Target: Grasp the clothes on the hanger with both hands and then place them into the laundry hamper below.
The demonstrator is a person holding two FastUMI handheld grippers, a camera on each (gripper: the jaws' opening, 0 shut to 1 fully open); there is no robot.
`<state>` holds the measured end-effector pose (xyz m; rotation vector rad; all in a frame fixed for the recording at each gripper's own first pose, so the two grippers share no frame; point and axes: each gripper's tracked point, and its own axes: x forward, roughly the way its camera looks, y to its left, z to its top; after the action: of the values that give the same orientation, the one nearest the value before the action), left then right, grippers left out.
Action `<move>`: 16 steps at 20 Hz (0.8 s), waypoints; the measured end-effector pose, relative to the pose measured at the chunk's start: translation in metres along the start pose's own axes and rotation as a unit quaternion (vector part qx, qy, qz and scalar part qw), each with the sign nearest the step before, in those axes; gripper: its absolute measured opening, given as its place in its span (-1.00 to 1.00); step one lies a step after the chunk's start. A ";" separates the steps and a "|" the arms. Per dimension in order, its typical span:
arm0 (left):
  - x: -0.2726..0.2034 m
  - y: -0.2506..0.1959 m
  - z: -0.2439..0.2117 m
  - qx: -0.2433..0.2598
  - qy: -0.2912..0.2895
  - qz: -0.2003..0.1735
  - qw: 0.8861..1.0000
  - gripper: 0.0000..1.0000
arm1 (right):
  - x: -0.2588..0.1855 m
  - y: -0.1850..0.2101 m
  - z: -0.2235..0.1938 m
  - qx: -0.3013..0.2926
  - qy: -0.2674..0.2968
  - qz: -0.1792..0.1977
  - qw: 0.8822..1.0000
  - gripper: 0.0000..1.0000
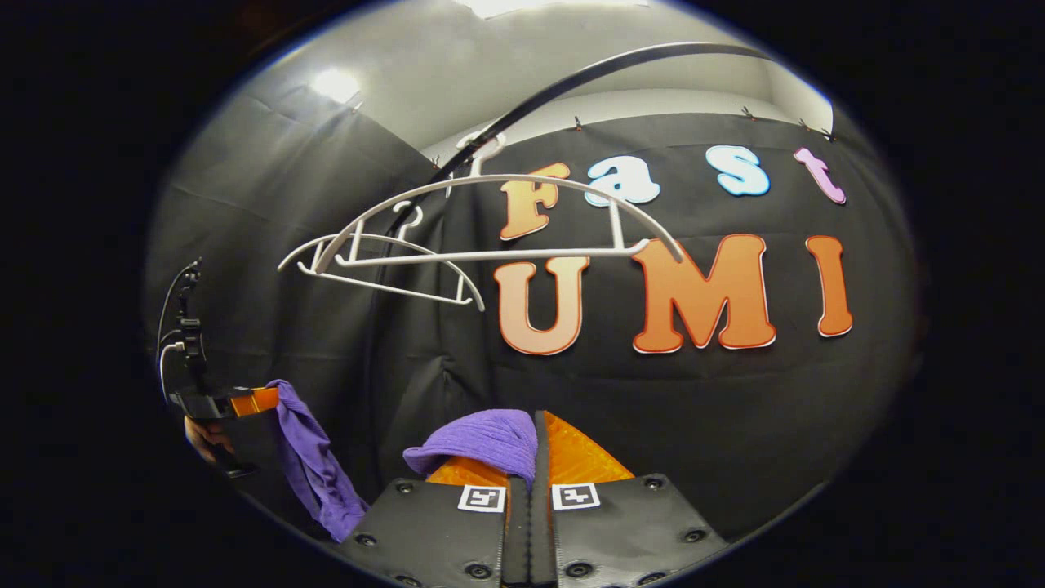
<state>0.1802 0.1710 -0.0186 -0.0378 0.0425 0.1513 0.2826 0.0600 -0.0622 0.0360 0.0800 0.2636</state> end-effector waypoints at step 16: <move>-0.109 -0.118 -0.124 -0.036 0.152 -0.252 0.955 -0.94 | -0.067 0.079 -0.144 0.011 0.090 0.033 0.995 -0.96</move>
<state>0.0859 0.0335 -0.1338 -0.1424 0.3323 -0.3661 0.1857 0.1223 -0.1971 0.0361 0.2608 0.3319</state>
